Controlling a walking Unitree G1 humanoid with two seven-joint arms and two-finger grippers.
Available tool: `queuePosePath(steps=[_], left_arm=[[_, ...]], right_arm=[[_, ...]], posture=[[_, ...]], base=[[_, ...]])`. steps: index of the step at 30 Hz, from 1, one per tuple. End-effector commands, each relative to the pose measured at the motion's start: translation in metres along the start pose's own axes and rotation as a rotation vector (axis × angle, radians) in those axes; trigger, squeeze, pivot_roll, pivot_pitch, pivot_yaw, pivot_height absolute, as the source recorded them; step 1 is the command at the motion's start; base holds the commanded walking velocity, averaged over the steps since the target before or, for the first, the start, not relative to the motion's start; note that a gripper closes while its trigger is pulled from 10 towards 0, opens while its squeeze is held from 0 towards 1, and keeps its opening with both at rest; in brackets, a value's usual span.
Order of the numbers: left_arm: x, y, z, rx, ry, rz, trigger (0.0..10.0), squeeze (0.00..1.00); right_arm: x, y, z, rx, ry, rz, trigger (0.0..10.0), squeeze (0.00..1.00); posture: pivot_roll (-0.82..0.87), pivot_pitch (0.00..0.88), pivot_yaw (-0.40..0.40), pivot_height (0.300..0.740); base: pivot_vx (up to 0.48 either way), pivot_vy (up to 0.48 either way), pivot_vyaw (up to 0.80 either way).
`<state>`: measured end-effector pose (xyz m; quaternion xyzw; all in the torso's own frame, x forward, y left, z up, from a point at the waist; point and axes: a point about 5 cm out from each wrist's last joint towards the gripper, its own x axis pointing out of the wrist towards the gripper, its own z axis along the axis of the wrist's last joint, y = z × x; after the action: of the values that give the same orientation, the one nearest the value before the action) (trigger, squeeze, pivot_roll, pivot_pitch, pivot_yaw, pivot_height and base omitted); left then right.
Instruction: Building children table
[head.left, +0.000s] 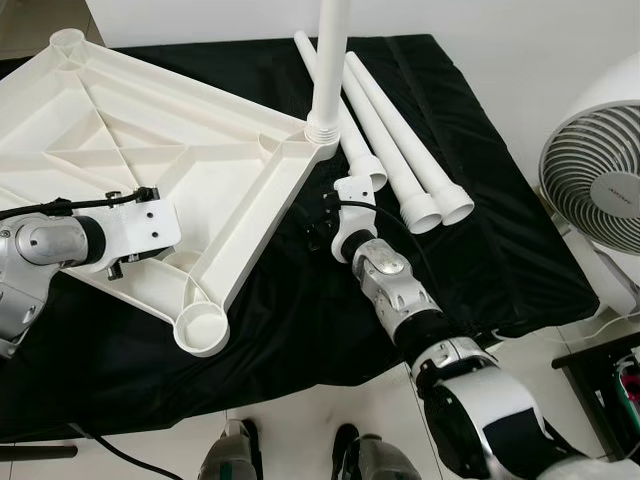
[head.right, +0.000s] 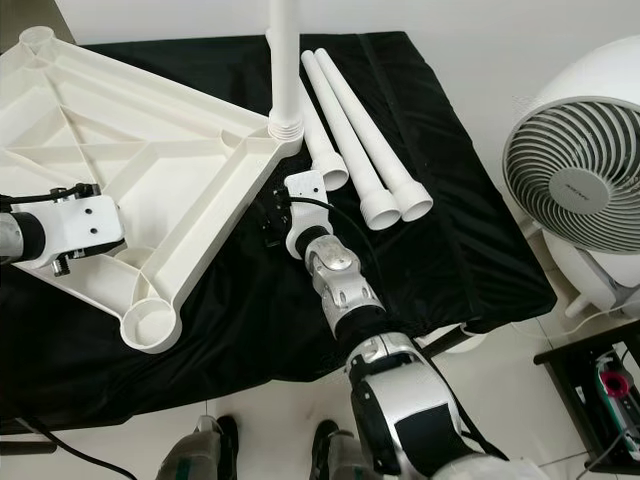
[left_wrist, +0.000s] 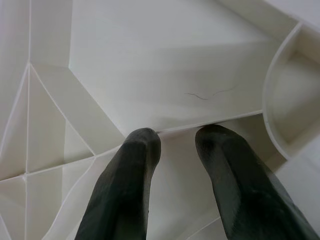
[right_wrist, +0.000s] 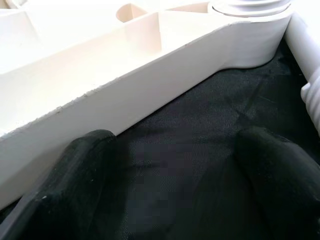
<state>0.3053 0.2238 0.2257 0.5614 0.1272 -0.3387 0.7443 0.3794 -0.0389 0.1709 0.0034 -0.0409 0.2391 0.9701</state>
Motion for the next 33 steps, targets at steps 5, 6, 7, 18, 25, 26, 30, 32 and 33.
queuePosePath(steps=[5, 6, 7, 18, 25, 26, 30, 32, 33], left_arm=[[0.017, -0.046, 0.006, -0.022, -0.052, -0.324, 10.0, 0.00], [0.016, -0.048, 0.008, -0.020, -0.058, -0.335, 10.0, 0.00], [0.016, -0.048, 0.008, -0.020, -0.058, -0.335, 10.0, 0.00], [0.012, -0.073, 0.039, -0.022, -0.177, -0.440, 10.0, 0.00], [0.011, -0.078, 0.055, -0.028, -0.237, -0.462, 10.0, 0.00], [0.011, -0.080, 0.058, -0.023, -0.248, -0.468, 10.0, 0.00], [0.011, -0.084, 0.069, -0.019, -0.285, -0.484, 10.0, 0.00], [0.011, -0.085, 0.072, -0.022, -0.292, -0.483, 10.0, 0.00], [0.011, -0.085, 0.077, -0.024, -0.309, -0.482, 10.0, 0.00]], right_arm=[[0.004, 0.006, -0.003, 0.010, 0.021, 0.013, 10.0, 0.00], [0.005, 0.007, -0.002, 0.008, 0.019, 0.015, 10.0, 0.00], [0.005, 0.007, -0.002, 0.008, 0.019, 0.015, 10.0, 0.00], [0.016, 0.024, 0.015, 0.027, -0.042, 0.097, 10.0, 0.00], [0.018, 0.041, 0.016, 0.049, -0.059, 0.182, 10.0, 0.00], [0.018, 0.044, 0.016, 0.052, -0.060, 0.194, 10.0, 0.00], [0.019, 0.051, 0.016, 0.047, -0.059, 0.228, 10.0, 0.00], [0.019, 0.052, 0.017, 0.048, -0.061, 0.232, 10.0, 0.00], [0.019, 0.055, 0.017, 0.049, -0.064, 0.243, 10.0, 0.00]], posture=[[0.14, 0.307, -0.064, 0.740], [0.14, 0.306, -0.064, 0.740], [0.14, 0.306, -0.064, 0.740], [0.15, 0.305, -0.071, 0.740], [0.15, 0.304, -0.071, 0.740], [0.15, 0.304, -0.070, 0.740], [0.15, 0.303, -0.069, 0.740], [0.15, 0.303, -0.068, 0.740], [0.15, 0.303, -0.068, 0.740]], base=[[0.000, 0.000, 0.00], [0.000, 0.000, 0.00], [0.000, 0.000, 0.00], [0.000, 0.000, 0.00], [0.000, 0.000, 0.00], [0.000, 0.000, 0.00], [0.000, 0.000, 0.00], [0.000, 0.000, 0.00], [0.000, 0.000, 0.00]])
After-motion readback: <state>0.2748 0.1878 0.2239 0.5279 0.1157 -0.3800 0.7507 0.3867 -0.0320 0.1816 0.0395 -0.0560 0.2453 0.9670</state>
